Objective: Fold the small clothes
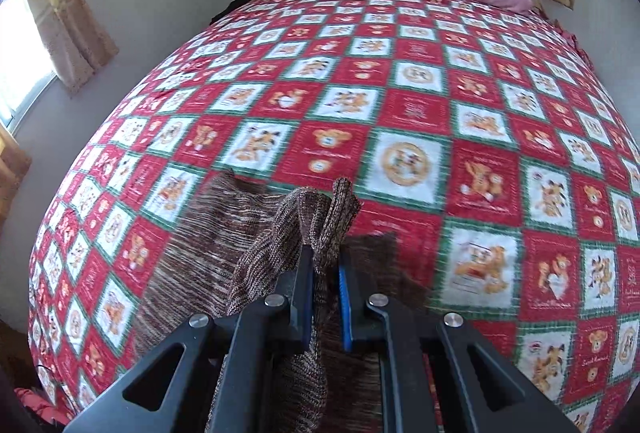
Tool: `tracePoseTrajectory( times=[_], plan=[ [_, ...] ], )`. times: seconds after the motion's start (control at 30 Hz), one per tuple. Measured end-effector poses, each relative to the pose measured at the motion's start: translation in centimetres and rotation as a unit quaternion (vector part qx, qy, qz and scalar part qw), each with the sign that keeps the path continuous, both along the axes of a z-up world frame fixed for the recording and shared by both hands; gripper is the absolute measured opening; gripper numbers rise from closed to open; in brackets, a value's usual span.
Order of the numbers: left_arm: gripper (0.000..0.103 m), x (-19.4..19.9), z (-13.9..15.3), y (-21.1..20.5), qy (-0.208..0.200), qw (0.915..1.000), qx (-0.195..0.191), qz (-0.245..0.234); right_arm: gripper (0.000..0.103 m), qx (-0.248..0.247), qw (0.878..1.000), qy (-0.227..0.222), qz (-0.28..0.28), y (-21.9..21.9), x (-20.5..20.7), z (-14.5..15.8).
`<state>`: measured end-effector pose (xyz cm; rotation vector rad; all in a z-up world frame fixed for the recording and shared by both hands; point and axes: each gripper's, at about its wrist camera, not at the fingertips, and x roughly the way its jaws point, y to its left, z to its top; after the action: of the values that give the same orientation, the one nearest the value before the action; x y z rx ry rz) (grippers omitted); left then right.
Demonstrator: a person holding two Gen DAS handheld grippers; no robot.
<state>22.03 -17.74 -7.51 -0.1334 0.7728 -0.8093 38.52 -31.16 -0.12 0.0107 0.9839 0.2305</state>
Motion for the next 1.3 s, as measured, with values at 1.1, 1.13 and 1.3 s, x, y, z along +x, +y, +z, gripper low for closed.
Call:
tracePoseTrajectory(
  times=[1.1, 1.13, 1.3],
  plan=[
    [0.079, 2.0, -1.2, 9.2, 0.044, 0.9835, 0.098, 0.145, 0.017, -0.049, 0.992, -0.112, -0.009, 3.6, -12.9, -2.4],
    [0.079, 2.1, -1.3, 8.8, 0.036, 0.9812, 0.118, 0.149, 0.017, -0.055, 0.994, -0.098, -0.004, 4.4, -12.4, -3.4],
    [0.079, 2.2, -2.4, 6.7, 0.004, 0.973, 0.179, 0.146, 0.017, -0.123, 0.989, -0.077, -0.013, 4.2, -12.2, -6.6]
  ],
)
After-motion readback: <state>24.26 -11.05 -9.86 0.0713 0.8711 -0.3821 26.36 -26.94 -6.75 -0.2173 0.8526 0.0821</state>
